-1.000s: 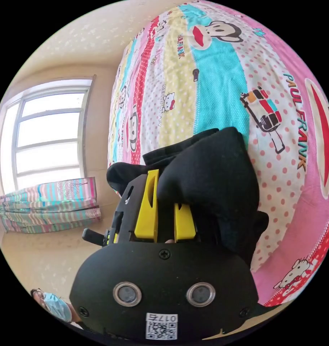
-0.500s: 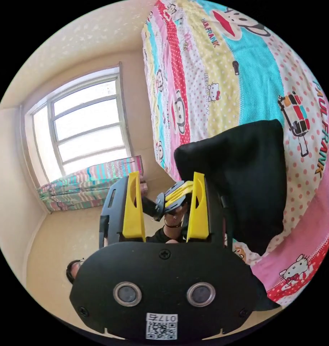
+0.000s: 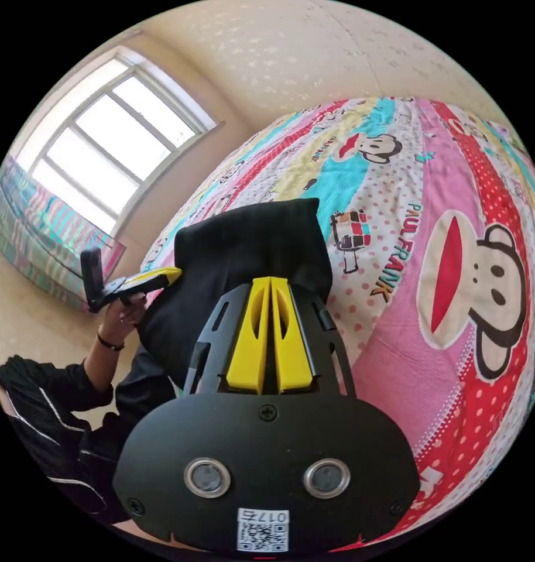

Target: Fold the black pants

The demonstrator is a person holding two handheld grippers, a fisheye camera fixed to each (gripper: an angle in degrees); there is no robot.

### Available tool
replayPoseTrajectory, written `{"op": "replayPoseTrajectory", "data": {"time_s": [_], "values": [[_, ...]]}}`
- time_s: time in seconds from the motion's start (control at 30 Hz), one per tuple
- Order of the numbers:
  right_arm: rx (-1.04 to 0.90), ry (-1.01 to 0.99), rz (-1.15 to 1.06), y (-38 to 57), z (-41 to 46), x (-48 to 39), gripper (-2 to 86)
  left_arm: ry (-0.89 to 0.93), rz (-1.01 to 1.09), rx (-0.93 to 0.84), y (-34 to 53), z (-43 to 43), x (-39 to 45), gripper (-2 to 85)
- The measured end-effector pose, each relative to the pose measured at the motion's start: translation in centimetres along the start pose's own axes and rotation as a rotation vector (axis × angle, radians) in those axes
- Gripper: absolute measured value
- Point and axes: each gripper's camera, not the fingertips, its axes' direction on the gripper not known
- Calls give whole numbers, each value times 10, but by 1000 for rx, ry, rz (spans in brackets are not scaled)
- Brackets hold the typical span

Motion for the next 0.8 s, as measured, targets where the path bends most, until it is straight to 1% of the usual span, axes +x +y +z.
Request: {"op": "replayPoseTrajectory", "data": {"time_s": [0.03, 0.07, 0.1, 0.17, 0.2, 0.23, 0.27, 0.3, 0.37, 0.4, 0.43, 0.47, 0.5, 0.6, 0.67, 0.7, 0.73, 0.77, 0.8], "values": [[49, 25, -44, 16, -15, -15, 15, 45, 0, 28, 6, -9, 3, -2], [67, 53, -56, 25, -21, -22, 18, 151, -1, 65, 19, -25, 8, 3], [88, 124, -62, 45, -31, -32, 23, 245, -12, 74, 33, -34, 14, 24], [107, 217, -24, 76, -41, -37, 41, 311, -37, 50, 54, -38, 27, 60], [114, 257, 21, 95, -43, -35, 68, 277, -20, 32, 67, -35, 40, 82], [121, 254, 63, 112, -43, -30, 93, 232, -4, 24, 73, -33, 47, 90], [121, 234, 74, 120, -42, -27, 103, 102, 35, 5, 83, -25, 60, 103], [118, 174, 89, 132, -37, -21, 119, -14, 82, -6, 91, -17, 72, 111], [102, 88, 122, 146, -26, -11, 128, -112, 85, 32, 97, -11, 82, 99], [91, 39, 131, 151, -20, -7, 130, -141, 61, 52, 98, -9, 83, 79], [100, 3, 131, 155, -18, -7, 125, -144, 56, 50, 97, -7, 82, 69], [107, 5, 138, 157, -19, -7, 123, -137, 44, 12, 94, -2, 80, 61], [110, 26, 130, 159, -21, -11, 114, -112, 36, -59, 88, 0, 75, 54], [116, 91, 81, 166, -28, -30, 82, -22, 75, -171, 76, -16, 65, 35], [85, 100, 84, 170, -22, -35, 68, -50, 102, -202, 79, -21, 58, 33], [34, 128, 105, 172, -11, -32, 62, -56, 107, -208, 84, -18, 51, 33], [26, 150, 113, 176, -3, -25, 61, -42, 107, -209, 86, -14, 47, 33], [33, 144, 117, 178, -1, -21, 60, 6, 71, -204, 93, -7, 35, 34], [54, 92, 152, 182, -2, -10, 61, 79, -2, -175, 98, -6, 22, 35]]}}
